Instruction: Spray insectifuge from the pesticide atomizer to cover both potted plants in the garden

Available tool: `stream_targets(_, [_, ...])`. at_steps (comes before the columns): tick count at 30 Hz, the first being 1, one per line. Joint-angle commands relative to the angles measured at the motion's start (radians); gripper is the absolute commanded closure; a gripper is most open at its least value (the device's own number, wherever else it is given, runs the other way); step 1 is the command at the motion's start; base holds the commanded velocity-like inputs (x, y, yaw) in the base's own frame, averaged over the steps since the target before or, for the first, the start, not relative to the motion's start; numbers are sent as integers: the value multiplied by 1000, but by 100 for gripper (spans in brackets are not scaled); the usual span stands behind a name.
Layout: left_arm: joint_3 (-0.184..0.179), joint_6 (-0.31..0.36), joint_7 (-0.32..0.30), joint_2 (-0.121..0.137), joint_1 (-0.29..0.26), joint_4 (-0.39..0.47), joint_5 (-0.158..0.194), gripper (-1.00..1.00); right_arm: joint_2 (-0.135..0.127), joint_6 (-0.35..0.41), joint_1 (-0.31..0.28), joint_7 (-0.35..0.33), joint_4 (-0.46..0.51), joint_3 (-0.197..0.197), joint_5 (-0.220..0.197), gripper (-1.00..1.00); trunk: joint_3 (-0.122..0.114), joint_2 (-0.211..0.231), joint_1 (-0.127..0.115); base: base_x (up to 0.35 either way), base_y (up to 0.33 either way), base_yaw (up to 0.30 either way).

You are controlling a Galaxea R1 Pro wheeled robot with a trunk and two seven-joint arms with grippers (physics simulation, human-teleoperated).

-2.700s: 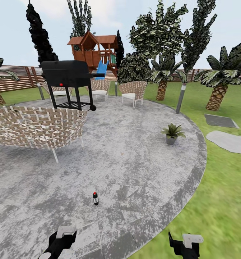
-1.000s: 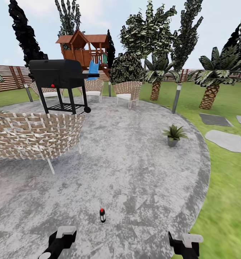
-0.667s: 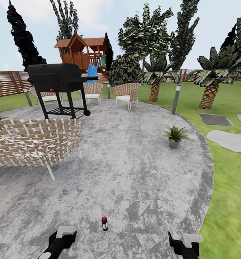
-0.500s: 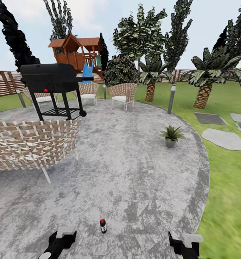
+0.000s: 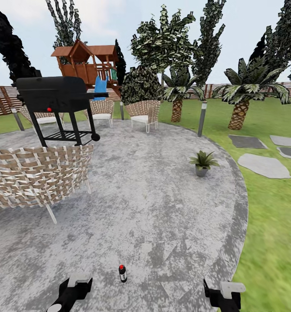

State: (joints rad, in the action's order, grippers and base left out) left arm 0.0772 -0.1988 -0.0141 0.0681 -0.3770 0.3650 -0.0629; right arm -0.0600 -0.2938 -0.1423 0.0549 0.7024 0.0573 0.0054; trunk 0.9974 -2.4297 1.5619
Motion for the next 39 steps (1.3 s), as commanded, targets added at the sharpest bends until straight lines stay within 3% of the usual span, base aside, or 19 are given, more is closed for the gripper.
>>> stream_targets(1, [6,-4,-1,-1,0,0,-6,-100,0,-2,0,2,-1,-1,1,-100,1,0,0,0,232,0])
stream_targets(8, [6,-4,-1,-1,0,0,-6,-100,-1,-2,0,2,-2,-1,2,-100,1,0,0,0,205,0])
stream_targets(23, [6,-4,-2,0,-1,0,-7,-100,-1,-3,0,3,-1,0,-1,-100,1,0,0,0,13,-6])
stream_targets(39, [6,-4,-1,2,-1,0,-7,-100,-1,-3,0,3,-2,-1,-1,-100,1,0,0,0,148,-235])
